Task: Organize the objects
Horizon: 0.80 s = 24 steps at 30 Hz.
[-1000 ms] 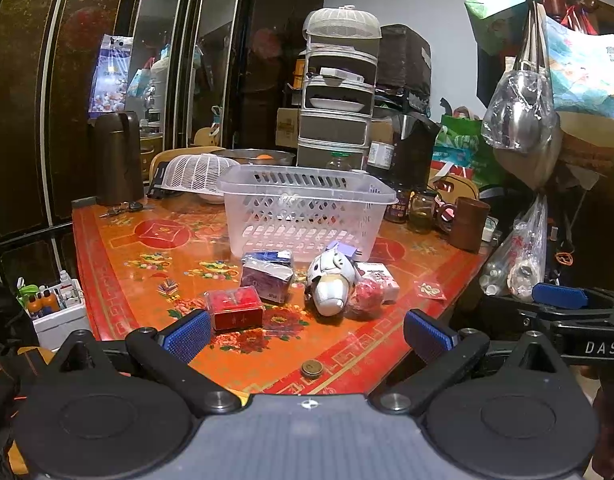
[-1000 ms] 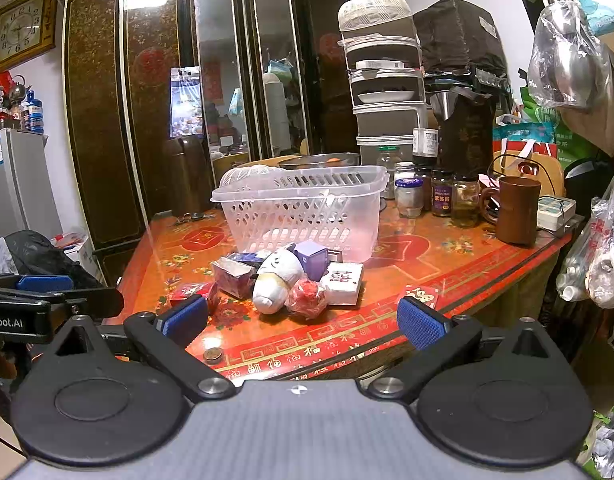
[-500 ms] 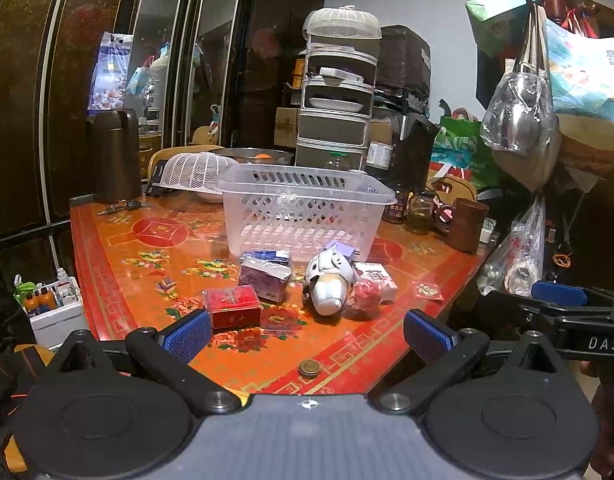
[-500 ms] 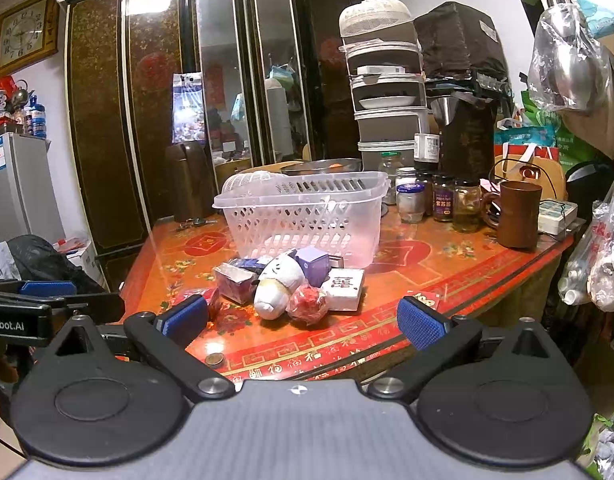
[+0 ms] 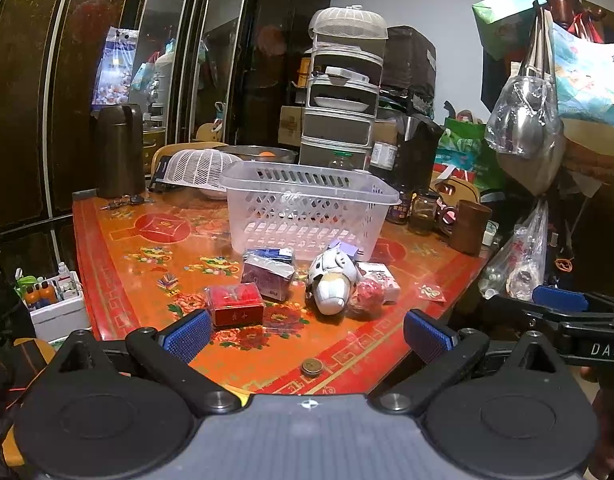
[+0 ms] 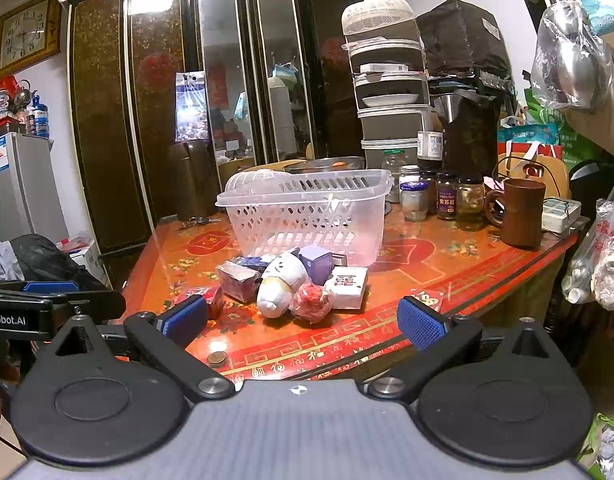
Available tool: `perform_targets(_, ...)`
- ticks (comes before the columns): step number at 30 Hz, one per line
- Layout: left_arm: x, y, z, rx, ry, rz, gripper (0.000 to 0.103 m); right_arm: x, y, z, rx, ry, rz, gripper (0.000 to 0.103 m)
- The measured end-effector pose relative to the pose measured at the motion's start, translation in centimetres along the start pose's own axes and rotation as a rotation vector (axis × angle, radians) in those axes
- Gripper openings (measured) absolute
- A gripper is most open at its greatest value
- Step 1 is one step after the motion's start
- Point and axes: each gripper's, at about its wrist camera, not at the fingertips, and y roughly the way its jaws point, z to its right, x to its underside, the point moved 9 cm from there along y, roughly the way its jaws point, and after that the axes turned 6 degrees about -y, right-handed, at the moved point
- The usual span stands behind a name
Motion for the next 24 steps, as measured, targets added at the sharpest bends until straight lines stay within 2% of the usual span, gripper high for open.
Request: perform_targets(24, 0.37, 0.3, -0.18, 0.007, -0.006, -0.011, 0.103, 0.28, 0.26, 0.38, 0.009, 0.002, -0.015, 0.103)
